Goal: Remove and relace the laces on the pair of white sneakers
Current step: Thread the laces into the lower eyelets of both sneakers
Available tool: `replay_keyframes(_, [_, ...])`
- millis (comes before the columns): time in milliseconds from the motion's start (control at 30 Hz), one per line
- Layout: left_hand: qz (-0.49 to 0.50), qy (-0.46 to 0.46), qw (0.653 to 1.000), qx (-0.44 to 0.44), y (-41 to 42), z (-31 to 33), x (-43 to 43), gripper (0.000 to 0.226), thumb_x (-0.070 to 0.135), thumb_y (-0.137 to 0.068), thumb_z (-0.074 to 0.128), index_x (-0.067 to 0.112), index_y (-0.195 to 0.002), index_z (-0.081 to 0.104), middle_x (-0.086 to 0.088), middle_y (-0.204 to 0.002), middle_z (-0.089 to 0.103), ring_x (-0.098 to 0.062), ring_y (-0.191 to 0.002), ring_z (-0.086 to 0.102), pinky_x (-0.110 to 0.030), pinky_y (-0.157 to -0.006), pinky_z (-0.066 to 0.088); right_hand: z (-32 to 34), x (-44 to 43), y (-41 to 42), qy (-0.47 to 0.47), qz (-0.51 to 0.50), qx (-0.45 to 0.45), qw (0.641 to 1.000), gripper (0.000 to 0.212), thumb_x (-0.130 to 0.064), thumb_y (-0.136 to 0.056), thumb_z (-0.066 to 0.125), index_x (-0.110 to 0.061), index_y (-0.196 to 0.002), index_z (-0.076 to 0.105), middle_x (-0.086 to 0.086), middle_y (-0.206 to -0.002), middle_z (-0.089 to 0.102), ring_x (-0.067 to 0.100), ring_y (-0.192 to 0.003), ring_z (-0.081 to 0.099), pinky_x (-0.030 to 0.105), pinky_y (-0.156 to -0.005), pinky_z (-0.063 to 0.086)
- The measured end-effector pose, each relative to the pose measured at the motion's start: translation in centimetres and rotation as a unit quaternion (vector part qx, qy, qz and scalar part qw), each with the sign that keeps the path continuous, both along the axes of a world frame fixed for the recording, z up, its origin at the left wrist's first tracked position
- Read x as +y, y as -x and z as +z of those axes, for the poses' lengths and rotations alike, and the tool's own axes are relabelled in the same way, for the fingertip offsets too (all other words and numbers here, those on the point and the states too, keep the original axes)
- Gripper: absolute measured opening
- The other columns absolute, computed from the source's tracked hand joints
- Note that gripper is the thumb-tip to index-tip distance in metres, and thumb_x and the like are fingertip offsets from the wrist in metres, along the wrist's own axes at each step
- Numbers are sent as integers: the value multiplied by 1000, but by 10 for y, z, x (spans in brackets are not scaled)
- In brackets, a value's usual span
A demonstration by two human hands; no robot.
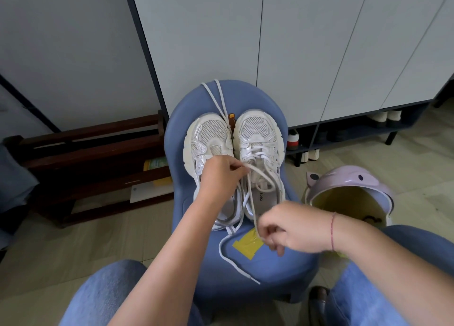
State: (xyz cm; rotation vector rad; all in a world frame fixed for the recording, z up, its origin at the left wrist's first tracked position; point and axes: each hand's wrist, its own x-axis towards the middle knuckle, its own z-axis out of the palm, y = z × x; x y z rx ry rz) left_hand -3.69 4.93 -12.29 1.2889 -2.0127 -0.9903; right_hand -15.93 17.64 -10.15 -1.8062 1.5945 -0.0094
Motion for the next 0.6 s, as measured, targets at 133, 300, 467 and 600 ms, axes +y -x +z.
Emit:
replay_keyframes(133, [-2, -23, 1000, 12, -1, 1, -1, 9, 20, -90, 71, 14, -90, 78, 2, -57, 59, -12, -48, 44, -20, -51, 38, -8, 0, 6, -34, -33, -9, 999, 11, -14, -92, 55, -8, -88, 63, 9, -84, 72, 16, -67, 69, 18, -61, 50])
replay_keyframes(300, [-5, -20, 1000, 9, -1, 1, -1, 8, 18, -90, 71, 14, -87, 77, 1, -59, 61, -10, -48, 45, -13, -46, 35, -17, -25, 16, 91, -252, -145, 952, 14, -15, -94, 56, -3, -98, 63, 18, -73, 68, 24, -52, 63, 22, -44, 48])
replay_keyframes(467, [-7, -5, 1000, 3, -1, 1, -1, 8, 18, -89, 71, 14, -89, 78, -2, -68, 69, -13, -58, 54, -26, -59, 47, -21, -42, 1, 108, -344, -258, 896, 18, -6, -95, 50, 4, -97, 64, 9, -60, 64, 20, -45, 59, 25, -42, 49])
replay_keyframes(600, [-10, 0, 1000, 1, -1, 0, -2, 8, 19, -89, 72, 15, -86, 78, 8, -60, 63, -10, -54, 52, -17, -53, 41, -20, -45, -7, 126, -378, -277, 874, 14, -3, -94, 48, 2, -91, 61, 8, -59, 64, 16, -40, 56, 23, -38, 45])
